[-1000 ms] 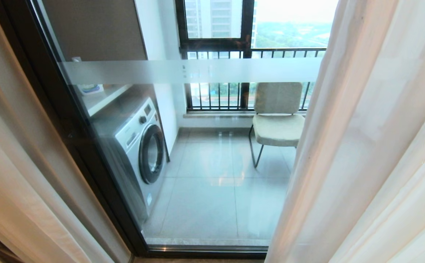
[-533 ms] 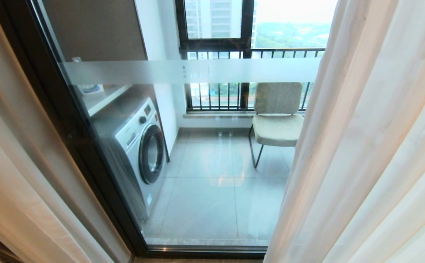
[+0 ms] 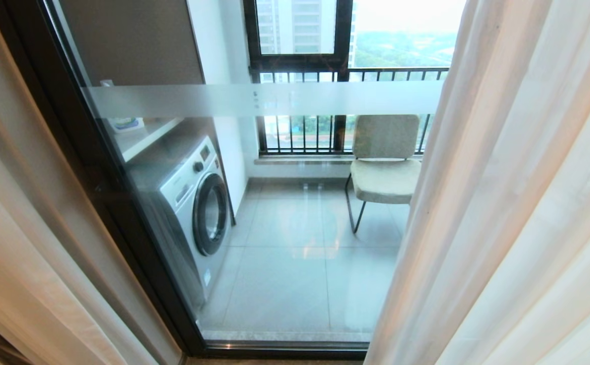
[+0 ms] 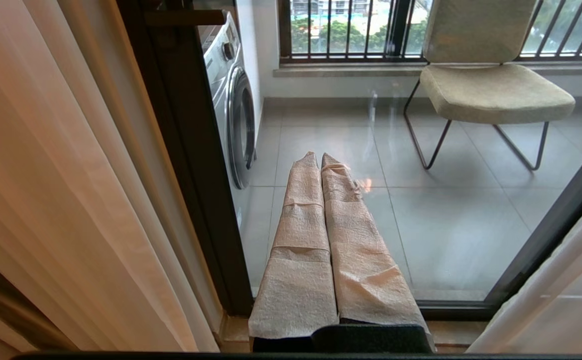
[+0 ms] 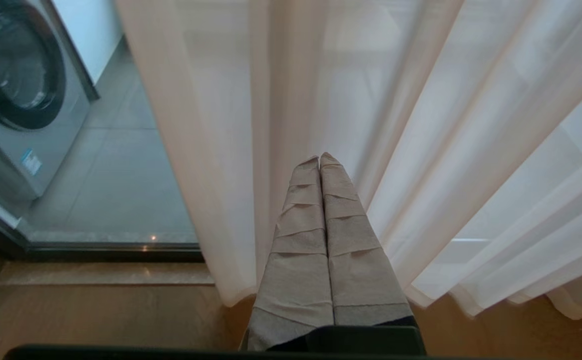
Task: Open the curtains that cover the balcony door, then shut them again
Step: Close the inner curtains on both sides
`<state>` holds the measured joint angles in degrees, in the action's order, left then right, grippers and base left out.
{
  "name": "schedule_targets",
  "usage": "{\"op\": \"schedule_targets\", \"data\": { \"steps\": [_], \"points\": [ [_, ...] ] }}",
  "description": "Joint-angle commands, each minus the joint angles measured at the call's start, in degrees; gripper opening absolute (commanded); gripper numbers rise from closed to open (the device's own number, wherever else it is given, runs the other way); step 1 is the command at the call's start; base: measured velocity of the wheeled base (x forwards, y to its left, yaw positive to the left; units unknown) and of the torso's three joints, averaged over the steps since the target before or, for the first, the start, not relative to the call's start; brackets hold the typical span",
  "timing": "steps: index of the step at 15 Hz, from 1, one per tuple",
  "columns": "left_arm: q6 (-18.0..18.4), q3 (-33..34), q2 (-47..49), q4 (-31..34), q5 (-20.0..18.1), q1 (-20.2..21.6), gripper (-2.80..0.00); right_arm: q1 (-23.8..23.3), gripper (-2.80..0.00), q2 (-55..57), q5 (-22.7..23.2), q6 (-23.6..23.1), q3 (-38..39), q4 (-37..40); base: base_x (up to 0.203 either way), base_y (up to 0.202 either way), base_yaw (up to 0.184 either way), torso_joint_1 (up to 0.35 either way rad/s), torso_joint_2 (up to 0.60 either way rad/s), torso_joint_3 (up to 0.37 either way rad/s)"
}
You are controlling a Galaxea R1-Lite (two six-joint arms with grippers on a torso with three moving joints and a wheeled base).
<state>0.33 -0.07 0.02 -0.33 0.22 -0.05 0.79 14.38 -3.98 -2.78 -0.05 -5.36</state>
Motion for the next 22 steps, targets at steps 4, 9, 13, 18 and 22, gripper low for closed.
{"op": "schedule_targets", "data": {
  "steps": [4,9,13,18,22],
  "points": [
    [0.02,-0.01,-0.02,-0.02,0.03,-0.04,-2.80,-0.44,-2.80,-14.36,3.71,0.20,0.05,5.01,0.000,0.000,0.000,0.000,0.00,0.000],
    [0.02,0.01,-0.02,-0.02,-0.04,-0.04,-2.80,-0.44,-2.80,-14.38,3.90,1.36,0.05,5.03,0.000,0.000,0.000,0.000,0.00,0.000],
    [0.04,0.02,-0.02,-0.06,-0.04,-0.04,-2.80,-0.44,-2.80,-14.38,3.63,3.75,0.05,5.01,0.000,0.000,0.000,0.000,0.00,0.000],
    [0.24,0.07,-0.02,-0.02,0.02,-0.04,-2.80,-0.44,-2.80,-14.38,3.63,3.75,0.05,5.01,0.000,0.000,0.000,0.000,0.00,0.000],
    [0.20,0.07,-0.02,-0.02,0.04,-0.04,-2.80,-0.44,-2.80,-14.38,3.63,3.75,0.05,5.01,0.000,0.000,0.000,0.000,0.00,0.000]
  ]
}}
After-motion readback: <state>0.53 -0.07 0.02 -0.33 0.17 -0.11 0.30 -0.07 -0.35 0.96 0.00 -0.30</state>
